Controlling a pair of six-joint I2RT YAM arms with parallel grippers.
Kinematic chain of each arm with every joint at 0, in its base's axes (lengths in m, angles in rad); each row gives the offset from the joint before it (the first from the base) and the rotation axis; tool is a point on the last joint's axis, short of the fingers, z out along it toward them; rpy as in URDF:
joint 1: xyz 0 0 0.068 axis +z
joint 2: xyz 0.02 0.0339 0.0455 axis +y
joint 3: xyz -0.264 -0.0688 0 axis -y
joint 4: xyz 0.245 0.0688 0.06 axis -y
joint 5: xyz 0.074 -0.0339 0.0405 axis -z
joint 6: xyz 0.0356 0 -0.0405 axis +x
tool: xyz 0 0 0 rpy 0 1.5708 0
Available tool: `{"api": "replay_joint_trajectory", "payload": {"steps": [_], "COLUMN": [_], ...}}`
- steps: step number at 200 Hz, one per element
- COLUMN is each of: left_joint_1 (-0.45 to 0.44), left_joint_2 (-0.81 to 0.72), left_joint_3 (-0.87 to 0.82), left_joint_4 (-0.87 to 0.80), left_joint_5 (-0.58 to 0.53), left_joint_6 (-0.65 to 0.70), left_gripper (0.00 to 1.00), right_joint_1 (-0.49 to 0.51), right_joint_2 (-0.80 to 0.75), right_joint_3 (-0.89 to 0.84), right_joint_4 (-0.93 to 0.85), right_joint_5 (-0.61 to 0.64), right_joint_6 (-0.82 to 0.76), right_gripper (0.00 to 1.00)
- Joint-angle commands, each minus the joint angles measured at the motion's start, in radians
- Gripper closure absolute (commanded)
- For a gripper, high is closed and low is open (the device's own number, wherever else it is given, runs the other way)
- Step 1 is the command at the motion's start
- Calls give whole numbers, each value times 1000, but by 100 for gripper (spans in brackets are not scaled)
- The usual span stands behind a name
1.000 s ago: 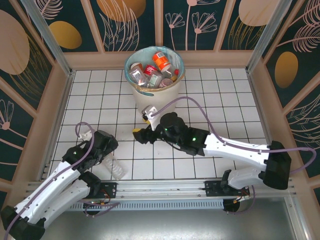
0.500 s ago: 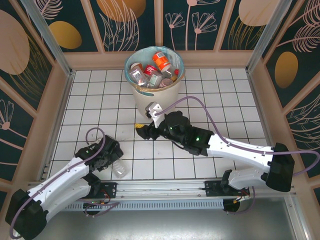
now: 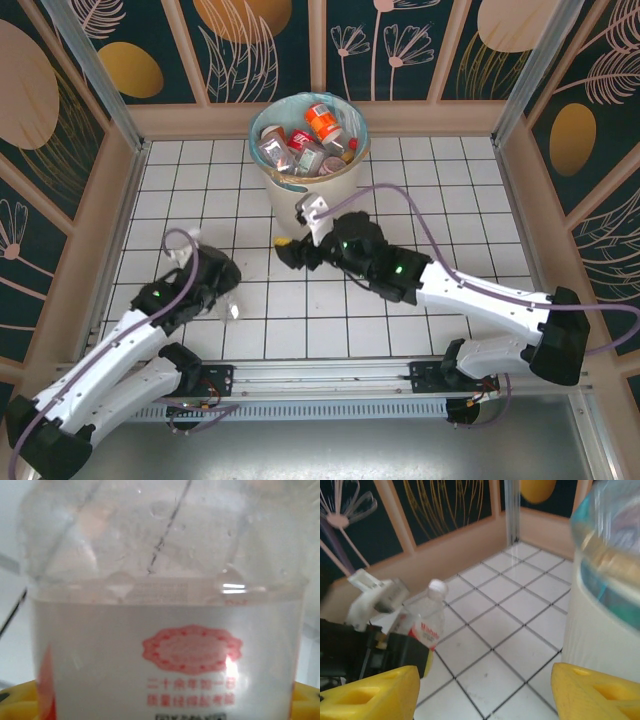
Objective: Put the plastic bottles in the bin
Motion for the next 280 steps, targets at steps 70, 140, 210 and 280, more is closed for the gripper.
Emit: {"api": "replay_joint_trajectory", "payload": {"steps": [70,140,210,280], "left_joint_1": [-44,-155,-155,-154], "left_joint_2": [255,288,233,159], "left_joint_3": [574,433,387,312], "left_joint_4": [534,764,782,835], "left_joint_5": [337,489,460,262], "left_joint_6": [897,1032,1066,1018], "left_gripper": [56,54,52,11], "right_joint_1": [-248,-254,-262,-276], "right_joint_2": [86,211,311,337], "right_joint_3": [721,930,988,1109], "right_joint_4": [-254,-418,-523,-479], "right_joint_5": [-321,-386,-489,-363], "right_joint_6": [39,41,66,-16], "right_gripper": [31,31,54,88]}}
